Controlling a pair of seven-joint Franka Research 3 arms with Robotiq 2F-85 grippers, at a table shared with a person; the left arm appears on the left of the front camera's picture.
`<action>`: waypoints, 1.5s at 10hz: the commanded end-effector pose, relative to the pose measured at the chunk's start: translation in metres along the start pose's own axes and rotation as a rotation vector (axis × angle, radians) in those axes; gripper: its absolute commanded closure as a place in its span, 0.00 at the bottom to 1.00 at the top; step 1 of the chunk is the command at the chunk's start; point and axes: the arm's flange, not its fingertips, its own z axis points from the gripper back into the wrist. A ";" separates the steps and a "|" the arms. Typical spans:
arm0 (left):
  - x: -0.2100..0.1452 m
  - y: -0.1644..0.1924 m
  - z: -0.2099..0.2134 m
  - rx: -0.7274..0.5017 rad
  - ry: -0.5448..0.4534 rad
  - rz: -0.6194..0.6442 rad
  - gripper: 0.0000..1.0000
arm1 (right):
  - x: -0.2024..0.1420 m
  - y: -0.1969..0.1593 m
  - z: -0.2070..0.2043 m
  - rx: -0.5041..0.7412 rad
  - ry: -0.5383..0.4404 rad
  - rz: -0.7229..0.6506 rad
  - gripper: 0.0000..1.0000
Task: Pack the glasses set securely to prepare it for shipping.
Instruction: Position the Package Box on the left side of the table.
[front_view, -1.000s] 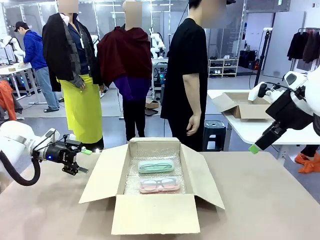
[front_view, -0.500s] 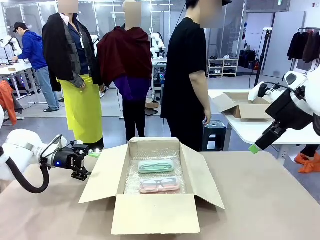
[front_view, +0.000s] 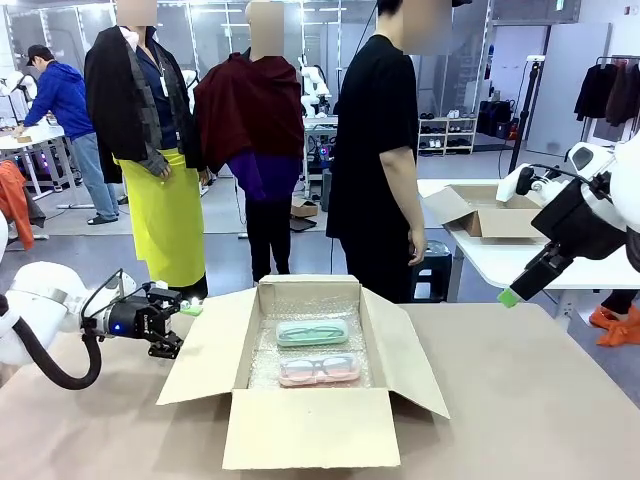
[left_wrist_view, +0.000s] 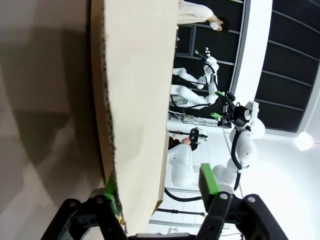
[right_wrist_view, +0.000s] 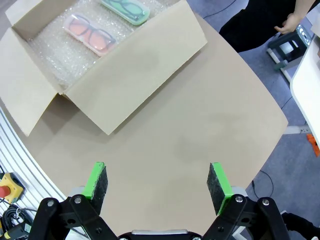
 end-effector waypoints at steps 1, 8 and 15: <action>-0.008 -0.005 0.003 -0.039 -0.015 -0.024 1.00 | 0.003 0.003 0.000 -0.017 0.000 -0.017 0.00; -0.004 -0.009 0.016 -0.022 -0.003 0.016 1.00 | 0.003 0.003 0.000 -0.017 0.000 -0.017 0.00; -0.017 -0.031 0.182 0.078 -0.059 0.063 1.00 | 0.003 0.003 0.000 -0.017 0.000 -0.017 0.00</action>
